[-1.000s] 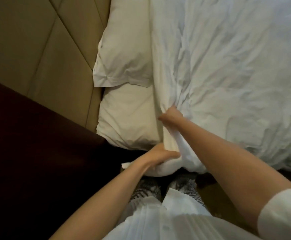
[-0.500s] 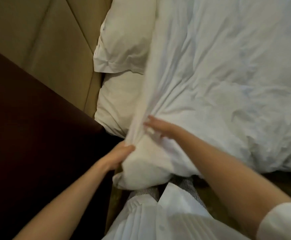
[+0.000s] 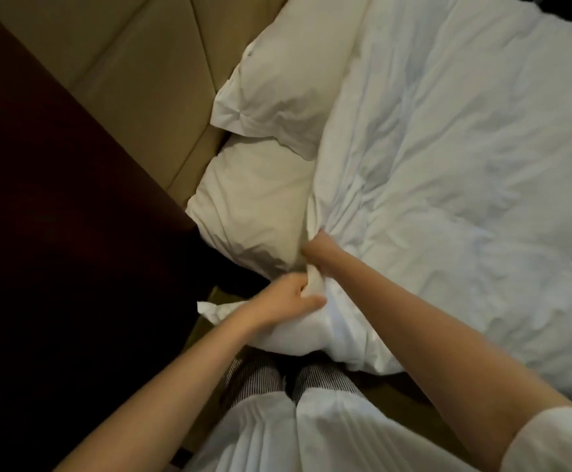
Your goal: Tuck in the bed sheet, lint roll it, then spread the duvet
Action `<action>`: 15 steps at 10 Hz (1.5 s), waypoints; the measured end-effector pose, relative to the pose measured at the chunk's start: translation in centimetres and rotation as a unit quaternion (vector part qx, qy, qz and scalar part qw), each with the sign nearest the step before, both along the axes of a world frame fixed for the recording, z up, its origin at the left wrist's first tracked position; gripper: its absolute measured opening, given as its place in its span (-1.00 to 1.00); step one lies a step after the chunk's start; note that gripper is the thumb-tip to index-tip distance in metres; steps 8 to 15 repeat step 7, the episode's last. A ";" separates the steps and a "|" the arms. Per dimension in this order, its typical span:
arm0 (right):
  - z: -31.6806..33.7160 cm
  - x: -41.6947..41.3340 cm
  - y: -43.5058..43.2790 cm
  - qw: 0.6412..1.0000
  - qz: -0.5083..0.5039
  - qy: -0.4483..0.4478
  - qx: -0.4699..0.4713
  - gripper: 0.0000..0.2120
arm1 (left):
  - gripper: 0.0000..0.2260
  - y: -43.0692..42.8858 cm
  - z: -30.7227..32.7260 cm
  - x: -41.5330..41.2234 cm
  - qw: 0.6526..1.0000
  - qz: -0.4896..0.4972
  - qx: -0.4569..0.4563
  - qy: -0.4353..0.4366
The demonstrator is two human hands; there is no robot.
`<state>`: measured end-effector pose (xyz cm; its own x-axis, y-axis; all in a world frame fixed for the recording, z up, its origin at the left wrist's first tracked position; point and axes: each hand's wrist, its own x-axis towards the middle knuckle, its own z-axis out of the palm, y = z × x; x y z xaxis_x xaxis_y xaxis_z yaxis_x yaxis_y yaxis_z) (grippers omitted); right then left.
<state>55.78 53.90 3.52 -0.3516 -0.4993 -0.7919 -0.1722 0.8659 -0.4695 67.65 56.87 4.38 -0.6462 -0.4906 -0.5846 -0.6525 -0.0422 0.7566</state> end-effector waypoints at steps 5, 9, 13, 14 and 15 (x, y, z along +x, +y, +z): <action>1.8 -4.3 9.2 0.979 0.082 -0.123 -0.141 -0.55 | -0.70 -2.8 1.6 -10.1 0.970 0.229 0.071 -0.028; 1.1 -6.3 11.9 0.984 0.083 -0.092 -0.127 -0.67 | -0.72 -8.7 3.2 -2.1 0.976 0.205 0.075 -0.006; 1.1 -6.3 11.9 0.984 0.083 -0.092 -0.127 -0.67 | -0.72 -8.7 3.2 -2.1 0.976 0.205 0.075 -0.006; 1.1 -6.3 11.9 0.984 0.083 -0.092 -0.127 -0.67 | -0.72 -8.7 3.2 -2.1 0.976 0.205 0.075 -0.006; 1.1 -6.3 11.9 0.984 0.083 -0.092 -0.127 -0.67 | -0.72 -8.7 3.2 -2.1 0.976 0.205 0.075 -0.006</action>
